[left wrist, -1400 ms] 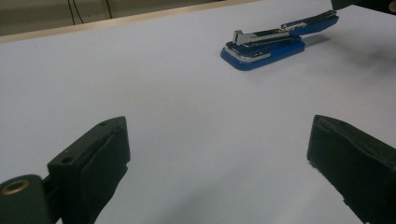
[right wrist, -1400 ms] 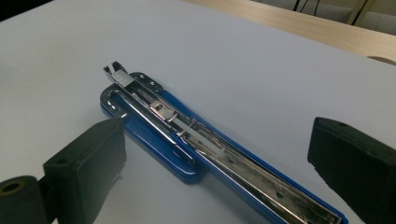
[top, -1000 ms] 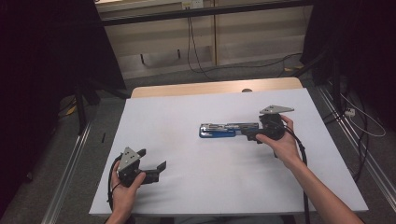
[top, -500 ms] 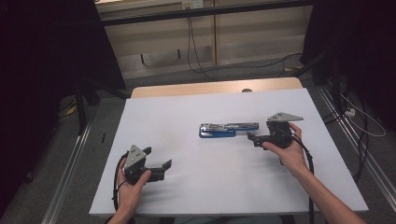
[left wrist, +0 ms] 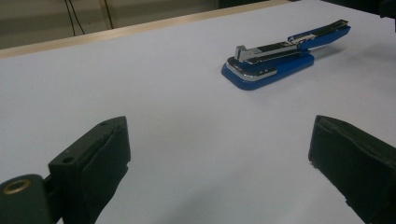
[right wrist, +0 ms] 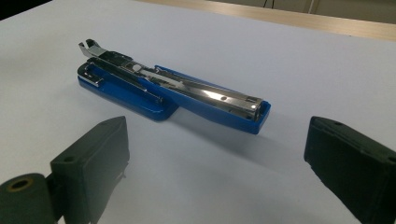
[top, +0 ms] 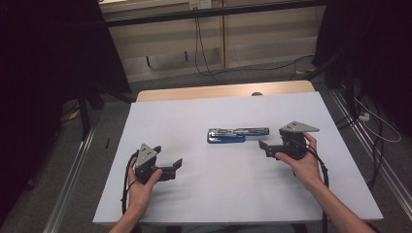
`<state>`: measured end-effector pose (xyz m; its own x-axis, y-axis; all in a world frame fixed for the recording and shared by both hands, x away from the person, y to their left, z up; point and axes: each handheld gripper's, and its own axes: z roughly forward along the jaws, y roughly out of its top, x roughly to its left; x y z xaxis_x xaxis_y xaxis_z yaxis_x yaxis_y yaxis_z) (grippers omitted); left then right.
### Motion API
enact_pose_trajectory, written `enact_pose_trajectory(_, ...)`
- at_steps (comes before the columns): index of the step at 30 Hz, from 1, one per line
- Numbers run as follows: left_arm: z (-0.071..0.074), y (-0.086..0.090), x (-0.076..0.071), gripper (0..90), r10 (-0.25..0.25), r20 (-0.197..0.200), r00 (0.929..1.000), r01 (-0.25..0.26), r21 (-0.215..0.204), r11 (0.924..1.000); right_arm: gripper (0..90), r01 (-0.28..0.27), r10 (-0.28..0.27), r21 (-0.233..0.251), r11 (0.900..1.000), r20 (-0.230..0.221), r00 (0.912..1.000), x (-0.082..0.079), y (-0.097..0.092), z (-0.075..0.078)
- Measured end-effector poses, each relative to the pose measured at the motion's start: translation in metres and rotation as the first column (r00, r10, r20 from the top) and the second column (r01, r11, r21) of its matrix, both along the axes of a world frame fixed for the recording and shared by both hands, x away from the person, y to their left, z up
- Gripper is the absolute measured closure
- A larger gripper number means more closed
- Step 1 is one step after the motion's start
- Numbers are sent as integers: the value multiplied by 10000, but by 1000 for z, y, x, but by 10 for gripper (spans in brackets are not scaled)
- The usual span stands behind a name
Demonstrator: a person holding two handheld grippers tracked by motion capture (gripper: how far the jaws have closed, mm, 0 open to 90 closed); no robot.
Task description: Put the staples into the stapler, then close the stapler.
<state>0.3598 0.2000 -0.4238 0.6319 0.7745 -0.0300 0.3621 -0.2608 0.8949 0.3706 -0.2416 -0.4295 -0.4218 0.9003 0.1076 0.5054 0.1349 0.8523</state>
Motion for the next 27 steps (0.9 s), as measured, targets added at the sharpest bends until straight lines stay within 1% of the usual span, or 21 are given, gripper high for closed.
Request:
enact_pose_trajectory(2, 0, -3, 4, 52, -11, 62, 10000, 11, -68, 10000, 67, 10, -10, -7, 10000, 25, 10000, 0, 0, 1)
enact_pose_trajectory(3, 0, -4, 6, 51, -9, 74, 10000, 9, -15, 10000, 67, -3, 3, -6, 10000, 49, 10000, 0, 0, 1)
enact_pose_trajectory(5, 1, -8, 11, 48, -8, 118, 9999, 9, -101, 9999, 64, 2, -2, -1, 10000, 22, 10000, 1, 1, 1)
enact_pose_trajectory(6, 1, -9, 12, 48, 13, 136, 9999, -12, -72, 10000, 60, -35, 36, -70, 10000, 29, 10000, 2, 1, 1)
enact_pose_trajectory(7, 0, -11, 14, 48, 39, 175, 9998, -39, -34, 10000, 51, -72, 72, -42, 10000, 25, 10000, 3, 1, 1)
enact_pose_trajectory(8, -1, -13, 16, 48, -8, 135, 9999, 8, -11, 10000, 44, -96, 96, -49, 9999, 68, 9999, 3, 1, 2)
enact_pose_trajectory(10, -1, -15, 18, 45, -67, 104, 9999, 67, 20, 10000, 38, -129, 132, -280, 9995, 104, 9999, 3, 1, 2)
enact_pose_trajectory(12, -2, -19, 22, 45, -86, 174, 9998, 85, 31, 10000, 34, -89, 91, -191, 9998, 82, 9999, 4, 0, 2)
enact_pose_trajectory(14, -3, -23, 25, 45, -17, 213, 9998, 14, 181, 9998, 31, -71, 74, -399, 9992, 77, 9999, 5, 1, 1)
enact_pose_trajectory(16, -5, -30, 30, 45, -69, 219, 9997, 63, 289, 9996, 42, -80, 84, -434, 9990, 77, 9999, 5, 2, 1)
enact_pose_trajectory(17, -6, -32, 32, 46, -71, 135, 9999, 66, 328, 9994, 55, -124, 126, -406, 9991, 37, 9999, 5, 2, 0)
enact_pose_trajectory(19, -7, -37, 35, 47, -125, 49, 9999, 123, 267, 9996, 116, -183, 185, -561, 9983, 25, 9998, 5, 3, 1)
enact_pose_trajectory(20, -6, -39, 37, 48, -177, 38, 9998, 176, 268, 9995, 112, -224, 230, -688, 9974, 87, 9997, 4, 4, 0)
enact_pose_trajectory(22, -5, -44, 40, 47, -176, 99, 9998, 174, 264, 9995, 83, -240, 245, -700, 9973, 73, 9997, 6, 5, 0)
enact_pose_trajectory(24, -3, -49, 44, 46, -275, 60, 9996, 273, 317, 9991, 95, -292, 295, -695, 9972, 40, 9996, 7, 6, 0)
enact_pose_trajectory(25, -1, -52, 45, 47, -276, 130, 9995, 271, 366, 9990, 95, -311, 315, -745, 9967, 32, 9995, 7, 6, 0)
enact_pose_trajectory(27, 0, -58, 48, 61, -358, 228, 9991, 349, 378, 9987, 97, -316, 315, -684, 9972, -34, 9995, 7, 7, 0)
